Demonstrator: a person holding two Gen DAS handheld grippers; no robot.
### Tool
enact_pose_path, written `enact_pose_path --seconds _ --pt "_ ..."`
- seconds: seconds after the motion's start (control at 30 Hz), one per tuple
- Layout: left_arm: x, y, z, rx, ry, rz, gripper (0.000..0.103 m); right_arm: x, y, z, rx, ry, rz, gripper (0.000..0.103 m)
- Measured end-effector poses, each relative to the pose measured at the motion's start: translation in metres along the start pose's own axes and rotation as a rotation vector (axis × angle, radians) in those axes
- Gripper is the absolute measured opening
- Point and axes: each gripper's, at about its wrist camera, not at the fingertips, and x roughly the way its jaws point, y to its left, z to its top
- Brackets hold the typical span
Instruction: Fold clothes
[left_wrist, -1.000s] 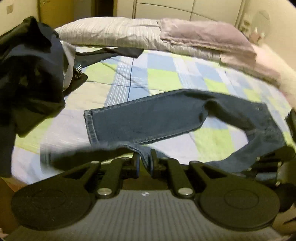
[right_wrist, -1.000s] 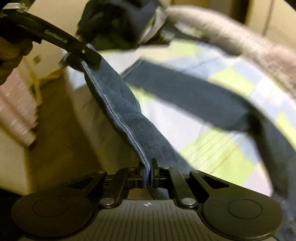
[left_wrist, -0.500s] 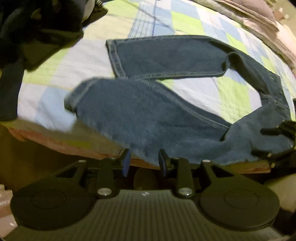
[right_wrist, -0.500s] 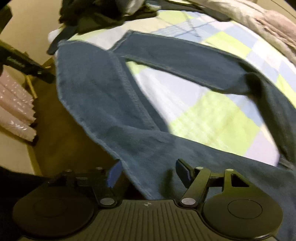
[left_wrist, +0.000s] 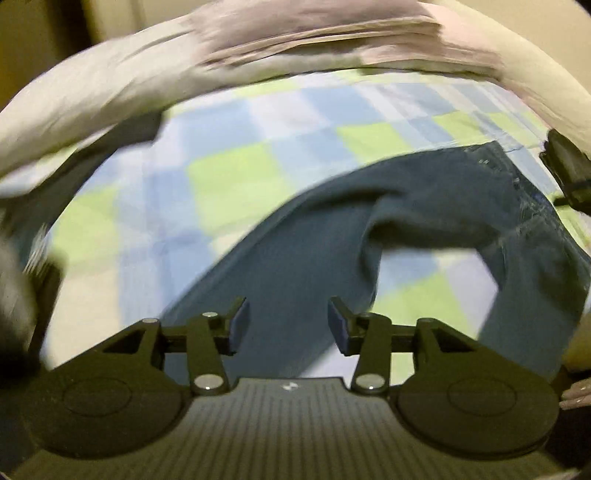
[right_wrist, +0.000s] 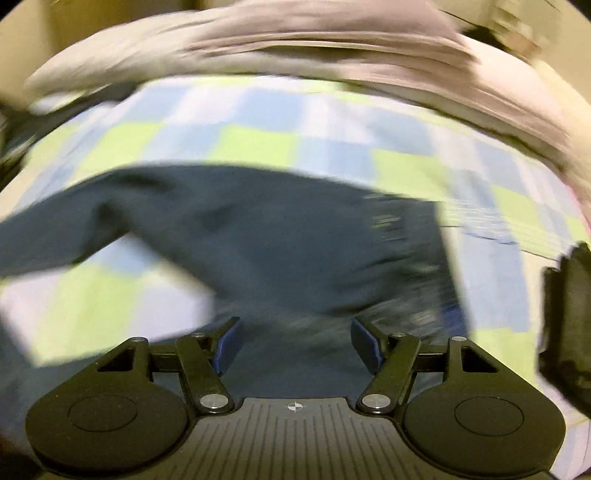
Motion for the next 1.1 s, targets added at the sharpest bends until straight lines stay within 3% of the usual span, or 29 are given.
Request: enact_pose_path --seconds 0.13,0.23,0.37,0.43,0.53,0.57,0.6,0.67,0.73,0.8,0.9,1.0,1.1 --pt "0.087 -0.039 0.072 0.156 0.025 -0.046 0.052 0.063 -0.101 0.037 0.105 0.021 0.004 0.068" --pt "0.152 -0.062 0.108 0.253 0.082 -0.070 0.052 0.114 -0.156 0.058 0.136 0.048 0.046 0.068" --pt "0.220 -0.081 0.138 0.336 0.164 -0.112 0.054 0.163 -0.202 0.079 0.200 0.051 0.146 0.068" --pt "0.245 -0.089 0.147 0.386 0.200 -0.119 0.061 0.182 -0.213 0.084 0.240 0.068 0.220 0.068" --pt "0.269 -0.090 0.152 0.426 0.264 -0.146 0.065 0.199 -0.226 0.084 0.309 0.096 0.309 0.067" --pt "0.277 -0.090 0.153 0.428 0.291 -0.156 0.065 0.203 -0.230 0.083 0.330 0.101 0.333 0.040" --pt "0.281 -0.090 0.154 0.419 0.309 -0.166 0.065 0.202 -0.235 0.082 0.355 0.098 0.353 0.029" --pt "0.286 -0.089 0.156 0.404 0.342 -0.195 0.050 0.201 -0.247 0.083 0.395 0.094 0.392 0.014" --pt "0.284 -0.097 0.158 0.446 0.343 -0.213 0.024 0.186 -0.251 0.086 0.361 0.065 0.385 0.011" --pt "0.274 -0.112 0.166 0.504 0.302 -0.225 0.017 0.164 -0.261 0.092 0.344 0.012 0.366 0.010" --pt "0.268 -0.132 0.179 0.530 0.222 -0.243 0.019 0.141 -0.282 0.095 0.319 -0.060 0.304 0.010" --pt "0.277 -0.150 0.189 0.544 0.172 -0.218 0.020 0.146 -0.307 0.091 0.344 -0.065 0.220 0.011" --pt "0.278 -0.149 0.186 0.527 0.170 -0.201 0.035 0.158 -0.308 0.087 0.337 -0.020 0.175 0.018"
